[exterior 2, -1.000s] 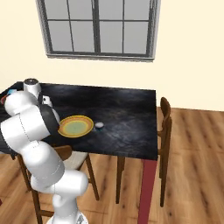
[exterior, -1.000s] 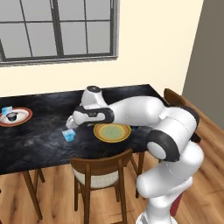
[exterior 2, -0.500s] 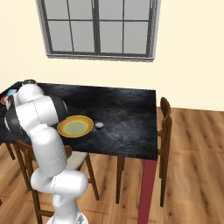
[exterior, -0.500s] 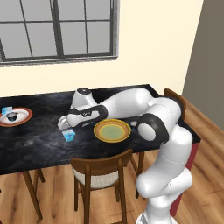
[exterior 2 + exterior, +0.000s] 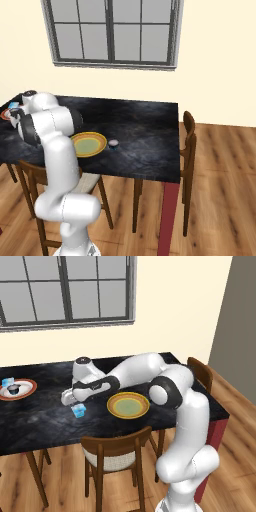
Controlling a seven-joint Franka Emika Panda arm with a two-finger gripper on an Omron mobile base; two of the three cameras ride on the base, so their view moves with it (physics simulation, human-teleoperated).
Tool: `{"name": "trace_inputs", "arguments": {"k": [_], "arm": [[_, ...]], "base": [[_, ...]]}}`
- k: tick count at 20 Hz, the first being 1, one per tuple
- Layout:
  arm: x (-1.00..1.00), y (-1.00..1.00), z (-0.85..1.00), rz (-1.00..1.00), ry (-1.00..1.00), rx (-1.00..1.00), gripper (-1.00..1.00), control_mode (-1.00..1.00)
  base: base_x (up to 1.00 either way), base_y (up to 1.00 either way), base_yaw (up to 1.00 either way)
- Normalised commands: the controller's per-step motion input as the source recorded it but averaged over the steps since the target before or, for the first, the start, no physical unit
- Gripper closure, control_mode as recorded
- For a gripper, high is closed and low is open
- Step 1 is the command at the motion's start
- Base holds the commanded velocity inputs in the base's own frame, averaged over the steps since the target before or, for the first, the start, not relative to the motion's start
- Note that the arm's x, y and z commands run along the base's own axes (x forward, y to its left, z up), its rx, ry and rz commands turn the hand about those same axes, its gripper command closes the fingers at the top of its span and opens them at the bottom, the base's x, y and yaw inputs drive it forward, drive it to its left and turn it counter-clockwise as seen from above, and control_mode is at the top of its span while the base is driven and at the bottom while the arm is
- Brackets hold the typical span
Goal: Place two yogurt containers on each plate.
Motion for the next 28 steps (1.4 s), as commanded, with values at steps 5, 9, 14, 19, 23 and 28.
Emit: {"name": "trace_inputs", "arguments": {"k": [5, 9, 14, 19, 23, 28], "arm": [[0.18, 0.02, -0.23, 0.0, 0.03, -0.01, -1.0, -1.0], [0.07, 0.0, -0.26, 0.0, 0.02, 0.01, -1.0, -1.0], [0.0, -0.05, -0.3, 0.0, 0.01, 0.0, -1.0, -1.0], [-0.04, -0.03, -0.26, -0.03, 0.0, 0.0, -1.0, -1.0], [-0.03, -0.01, -0.25, -0.01, 0.0, 0.0, -1.0, -1.0], [-0.01, 0.0, -0.27, -0.02, 0.0, 0.0, -1.0, -1.0]], "base": [[0.0, 0.0, 0.0], [0.0, 0.0, 0.0], [0.0, 0.0, 0.0], [0.0, 0.0, 0.0], [0.0, 0.0, 0.0], [0.0, 0.0, 0.0]]}}
